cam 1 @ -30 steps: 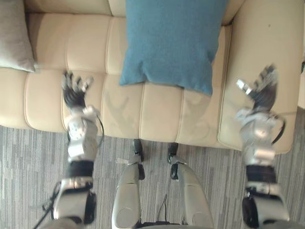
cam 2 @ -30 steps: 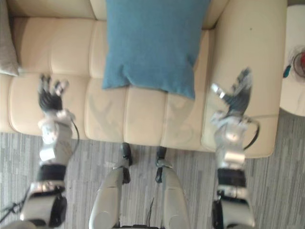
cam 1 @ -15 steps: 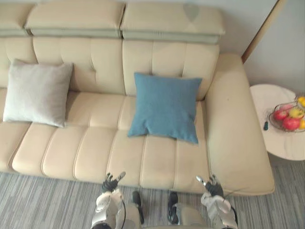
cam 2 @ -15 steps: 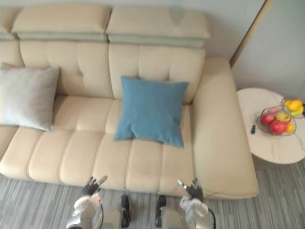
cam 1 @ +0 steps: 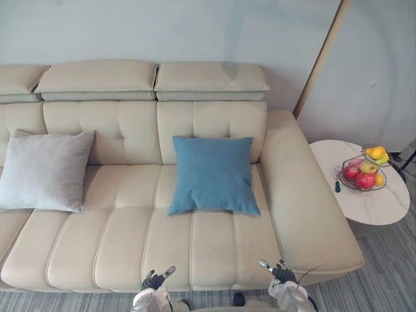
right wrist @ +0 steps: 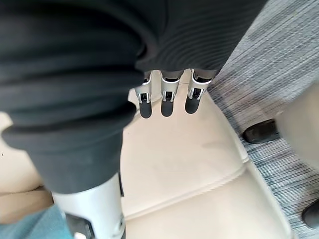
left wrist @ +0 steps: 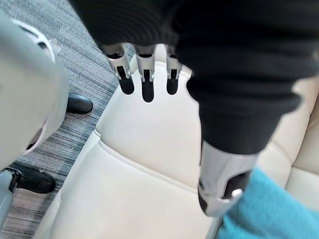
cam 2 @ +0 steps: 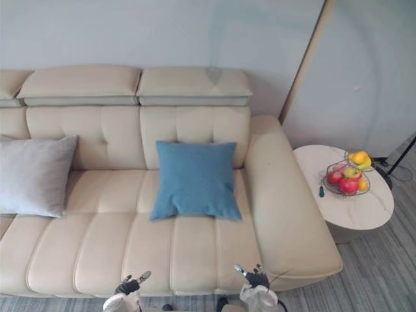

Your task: Pick up cushions and gather them together orderly.

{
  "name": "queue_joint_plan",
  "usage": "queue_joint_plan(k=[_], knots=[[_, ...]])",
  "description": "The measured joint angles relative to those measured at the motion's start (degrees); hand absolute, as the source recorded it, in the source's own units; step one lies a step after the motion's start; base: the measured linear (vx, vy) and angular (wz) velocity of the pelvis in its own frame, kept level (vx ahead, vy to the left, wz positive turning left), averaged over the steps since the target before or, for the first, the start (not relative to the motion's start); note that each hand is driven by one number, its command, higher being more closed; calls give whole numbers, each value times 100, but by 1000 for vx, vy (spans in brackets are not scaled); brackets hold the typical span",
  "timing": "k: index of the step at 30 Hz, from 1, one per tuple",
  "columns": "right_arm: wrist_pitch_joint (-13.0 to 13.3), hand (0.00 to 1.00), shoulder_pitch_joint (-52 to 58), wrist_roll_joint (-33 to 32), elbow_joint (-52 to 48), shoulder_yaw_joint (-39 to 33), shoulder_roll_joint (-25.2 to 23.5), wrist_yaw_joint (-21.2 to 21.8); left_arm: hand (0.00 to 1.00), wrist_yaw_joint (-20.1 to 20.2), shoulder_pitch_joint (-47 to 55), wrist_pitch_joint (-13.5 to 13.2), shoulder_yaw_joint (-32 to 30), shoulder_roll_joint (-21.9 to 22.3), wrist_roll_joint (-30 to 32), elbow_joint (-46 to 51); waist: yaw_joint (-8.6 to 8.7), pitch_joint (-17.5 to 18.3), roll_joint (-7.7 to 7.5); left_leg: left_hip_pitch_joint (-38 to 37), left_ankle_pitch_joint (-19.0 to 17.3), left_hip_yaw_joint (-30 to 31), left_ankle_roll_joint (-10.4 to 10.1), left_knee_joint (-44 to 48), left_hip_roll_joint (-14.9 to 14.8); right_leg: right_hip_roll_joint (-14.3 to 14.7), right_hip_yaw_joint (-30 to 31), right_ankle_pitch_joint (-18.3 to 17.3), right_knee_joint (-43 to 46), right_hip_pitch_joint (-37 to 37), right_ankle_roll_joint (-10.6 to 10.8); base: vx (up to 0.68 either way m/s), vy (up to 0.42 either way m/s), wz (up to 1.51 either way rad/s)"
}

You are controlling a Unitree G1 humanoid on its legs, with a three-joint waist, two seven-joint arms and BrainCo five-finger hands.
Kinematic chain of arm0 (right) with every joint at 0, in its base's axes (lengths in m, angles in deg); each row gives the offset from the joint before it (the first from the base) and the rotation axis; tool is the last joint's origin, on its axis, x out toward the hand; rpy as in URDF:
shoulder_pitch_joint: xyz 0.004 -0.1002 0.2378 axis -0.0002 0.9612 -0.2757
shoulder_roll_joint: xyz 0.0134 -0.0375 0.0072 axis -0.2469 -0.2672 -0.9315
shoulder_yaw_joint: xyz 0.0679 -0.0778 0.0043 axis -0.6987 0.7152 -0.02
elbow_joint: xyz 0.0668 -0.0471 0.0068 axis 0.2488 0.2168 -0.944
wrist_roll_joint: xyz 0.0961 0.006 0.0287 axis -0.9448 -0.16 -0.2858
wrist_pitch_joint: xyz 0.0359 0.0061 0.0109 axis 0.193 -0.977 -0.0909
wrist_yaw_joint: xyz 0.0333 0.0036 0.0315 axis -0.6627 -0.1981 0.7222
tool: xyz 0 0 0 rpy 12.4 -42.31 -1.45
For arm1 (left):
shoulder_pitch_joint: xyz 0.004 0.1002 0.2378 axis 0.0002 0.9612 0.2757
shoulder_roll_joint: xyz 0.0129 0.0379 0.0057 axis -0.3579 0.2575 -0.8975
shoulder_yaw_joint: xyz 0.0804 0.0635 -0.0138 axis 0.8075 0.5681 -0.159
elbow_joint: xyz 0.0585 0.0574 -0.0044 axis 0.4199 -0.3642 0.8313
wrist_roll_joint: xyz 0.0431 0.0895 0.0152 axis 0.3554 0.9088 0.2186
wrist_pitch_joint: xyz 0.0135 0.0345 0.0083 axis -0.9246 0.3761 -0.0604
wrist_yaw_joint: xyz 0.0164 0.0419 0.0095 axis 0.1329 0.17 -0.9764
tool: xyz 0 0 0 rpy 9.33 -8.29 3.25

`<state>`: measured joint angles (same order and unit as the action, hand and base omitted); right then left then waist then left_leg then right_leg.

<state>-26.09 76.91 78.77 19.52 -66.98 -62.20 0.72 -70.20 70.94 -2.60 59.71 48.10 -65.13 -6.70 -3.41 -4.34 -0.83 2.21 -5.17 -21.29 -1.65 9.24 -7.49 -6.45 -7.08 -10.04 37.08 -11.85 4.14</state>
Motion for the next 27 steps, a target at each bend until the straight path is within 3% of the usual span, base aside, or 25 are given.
queue_joint_plan(k=[2, 4, 5, 7, 9, 10, 11, 12, 13, 14, 15, 18, 21, 22, 25, 27], knots=[[0, 0, 42, 1, 193, -16, 0, -6, 0, -11, 86, 0, -153, -79, -6, 2, -29, 79, -126, 128, 94, 51, -65, 140, -3, -332, 57, -322, 662, 329, 208, -77, -153, 6], [-4, 0, 62, -1, 220, -17, -6, -2, 0, -17, 106, -4, -209, -126, -7, 22, -62, 140, -218, 433, 122, 82, -74, 456, -35, -563, 190, -387, 502, 670, 251, -63, -278, 8], [-3, 0, 0, -3, 241, -48, 17, -21, 0, -46, 47, -5, -302, -106, -46, 16, -126, 138, -231, 812, 150, 152, -85, 833, -166, -479, 258, -620, -212, 1035, 351, -94, -307, 4], [-4, 0, -64, -9, 260, -81, 66, -92, 0, -90, 2, -3, -315, -55, -126, 17, -223, 82, -64, 1021, 359, 230, -103, 867, -349, -206, 126, -768, -781, 1152, 295, -220, -293, -3], [0, 0, -82, -16, 271, -87, 123, -205, 0, -166, -23, -14, -150, 66, -127, 14, -253, -47, 230, 1171, 841, 493, -333, 529, -635, 161, -269, -838, -1126, 1205, 189, -296, -316, 29], [-1, 0, -78, -17, 276, -88, 127, -229, 0, -163, -23, -14, -134, 71, -126, 15, -246, -70, 252, 1161, 999, 498, -366, 395, -657, 197, -360, -854, -1117, 1196, 160, -327, -317, 56], [-4, 0, -50, -17, 288, -90, 131, -267, 0, -163, -16, -16, -135, 110, -111, 17, -209, -108, 253, 1117, 1431, 518, -388, 31, -675, 261, -558, -852, -1128, 1135, 152, -332, -293, 49], [-4, 0, -30, -16, 298, -91, 126, -291, 0, -164, -45, -22, -148, 110, -105, 42, -201, -126, 231, 1083, 1552, 474, -396, -77, -708, 259, -779, -838, -1158, 1118, 124, -291, -263, 39], [-5, 0, -32, -16, 302, -92, 130, -297, 0, -165, -34, -25, -154, 116, -104, 50, -212, -127, 230, 1063, 1455, 447, -409, 15, -712, 259, -853, -813, -1166, 1108, 31, -192, -188, 11], [-2, 0, -54, -16, 300, -90, 130, -304, 0, -161, -32, -23, -151, 119, -86, 54, -218, -137, 206, 1057, 1115, 475, -393, 369, -676, 242, -989, -752, -1195, 1067, -310, -139, -129, -19], [-2, 0, -105, -14, 301, -93, 129, -301, 0, -160, -40, -25, -153, 113, -40, 66, -218, -153, 177, 1080, 688, 526, -302, 879, -661, 218, -1032, -743, -1302, 1027, -500, -145, -105, -27], [-14, 0, -110, -3, 327, -156, 122, -277, 0, -152, -73, -19, -152, 106, 121, 46, -215, -173, 151, 995, -9, 914, -330, 1690, -522, 127, -1024, -706, -1439, 974, -644, -154, 4, -32], [-116, 0, -27, 3, 466, -279, 89, -248, 0, -127, -63, 4, -149, 122, 129, 7, -166, -174, 133, 470, -491, 1090, -488, 1251, -405, 94, -1028, -634, -1512, 952, -543, -174, 152, -5], [-130, 0, -55, 10, 454, -305, 63, -231, 0, -115, -67, 12, -153, 57, 130, 20, -151, -160, 64, 342, -434, 1063, -519, 836, -266, 39, -983, -562, -1565, 923, -425, -171, 194, 13], [-145, 0, 59, 11, 471, -336, -71, -175, 0, -116, 2, 12, -152, -69, 136, 64, -118, -13, -140, 287, -185, 1042, -350, 373, -10, -60, -911, -208, -2065, 987, -225, -133, 214, 7], [-161, 0, 103, 12, 469, -391, -105, -172, 0, -115, 50, 16, -150, -89, 173, 61, -118, 25, -180, 127, -118, 999, -283, 155, 101, -91, -827, -78, -2267, 1109, -170, -61, 172, -8]])
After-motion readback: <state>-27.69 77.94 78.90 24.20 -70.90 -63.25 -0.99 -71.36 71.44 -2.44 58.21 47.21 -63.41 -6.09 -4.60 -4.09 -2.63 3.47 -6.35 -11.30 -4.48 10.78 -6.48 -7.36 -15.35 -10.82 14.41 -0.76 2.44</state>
